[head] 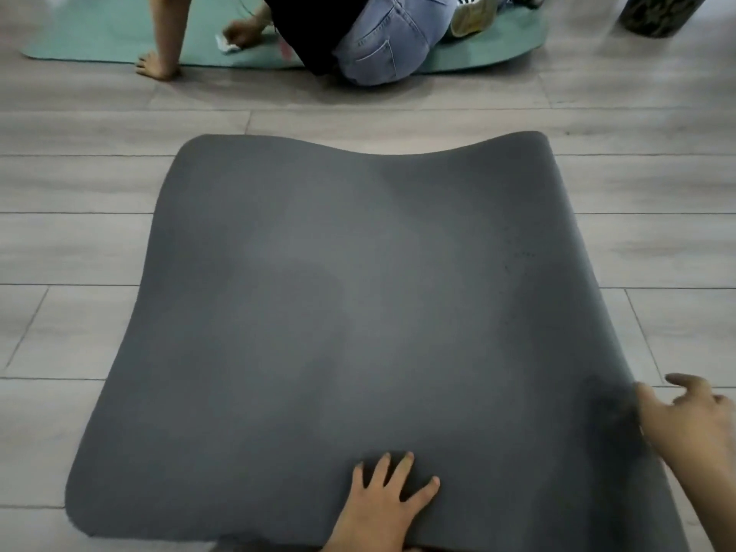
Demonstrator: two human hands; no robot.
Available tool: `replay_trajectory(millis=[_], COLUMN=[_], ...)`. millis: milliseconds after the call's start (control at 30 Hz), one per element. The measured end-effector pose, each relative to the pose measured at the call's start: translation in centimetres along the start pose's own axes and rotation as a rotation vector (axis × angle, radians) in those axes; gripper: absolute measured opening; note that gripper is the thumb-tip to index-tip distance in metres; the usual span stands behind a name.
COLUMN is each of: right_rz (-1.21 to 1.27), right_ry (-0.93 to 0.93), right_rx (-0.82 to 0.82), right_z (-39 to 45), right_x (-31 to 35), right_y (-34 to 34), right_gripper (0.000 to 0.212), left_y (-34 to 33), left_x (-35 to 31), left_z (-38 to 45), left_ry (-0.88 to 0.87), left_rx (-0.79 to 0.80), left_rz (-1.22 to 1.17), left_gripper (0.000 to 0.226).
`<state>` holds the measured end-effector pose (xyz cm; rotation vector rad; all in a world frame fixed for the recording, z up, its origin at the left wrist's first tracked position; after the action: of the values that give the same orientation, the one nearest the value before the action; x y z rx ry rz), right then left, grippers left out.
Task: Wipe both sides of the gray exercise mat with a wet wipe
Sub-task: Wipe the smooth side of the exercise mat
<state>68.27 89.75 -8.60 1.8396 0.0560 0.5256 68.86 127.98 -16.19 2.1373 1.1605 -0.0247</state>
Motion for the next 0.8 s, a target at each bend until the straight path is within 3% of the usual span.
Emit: replay_trajectory(millis=[100,167,267,333,467,600,667,733,800], right_rz=[0.15,0.168,0.235,0.278,0.174,0.078,0.097,0.091,0.082], right_ry=[0.185,0.385,0.701,0.953,1.275,1.222,1.191,1.173,1.176], right_rx=[-0.011,-0.006,0.031,-0.001,-0.022,0.106,0.111,0.117,0.11], right_z=[-1.6,-3.5,-7.7,-10.9,-16.5,-19.0,-18.7,-18.5,-18.5], right_x=[5.2,9.0,16.0,21.3,29.6,28.1,27.4,27.6,28.0], right_y=[-1.3,-4.3,-10.0,-13.8,-22.6,-29.3,-29.9,-29.6,-29.6], right_gripper=[0.042,0.046,0.049,0.04,0.025,0.037,0.039,0.041,0.041], left_y=[1.1,2.8,6.4,9.0,13.5,18.9,20.7,21.7,22.8], left_x=[2.1,5.1,12.2,18.0,29.9,40.9,45.7,49.2,51.2], left_z=[-1.3,-2.3,-3.6,-4.4,-5.7,-5.7,-5.4,-4.8,-4.9], left_ry=[-0.099,-0.065,0.181,0.356,0.594,0.91,1.06,1.069,0.962], left_rx=[0.016,-0.143,-0.498,-0.679,-0.875,-1.131,-1.103,-1.009,-0.966], left_rz=[-0.042,-0.115,-0.15,-0.143,-0.152,-0.492,-0.77,-1.076,-1.366], left_gripper=[0.078,0.071,0.058,0.058,0.051,0.058,0.067,0.08,0.092])
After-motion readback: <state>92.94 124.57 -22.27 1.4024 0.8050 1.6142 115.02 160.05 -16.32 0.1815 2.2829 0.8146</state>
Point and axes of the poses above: each hand's wrist, its own z-axis towards the middle knuckle, its own y-axis out of the back of the hand, x = y × z, the point moved 2 cm from there along z, towards the middle knuckle, and after that the axes turned 1 degree about x, right-handed, at the moved point
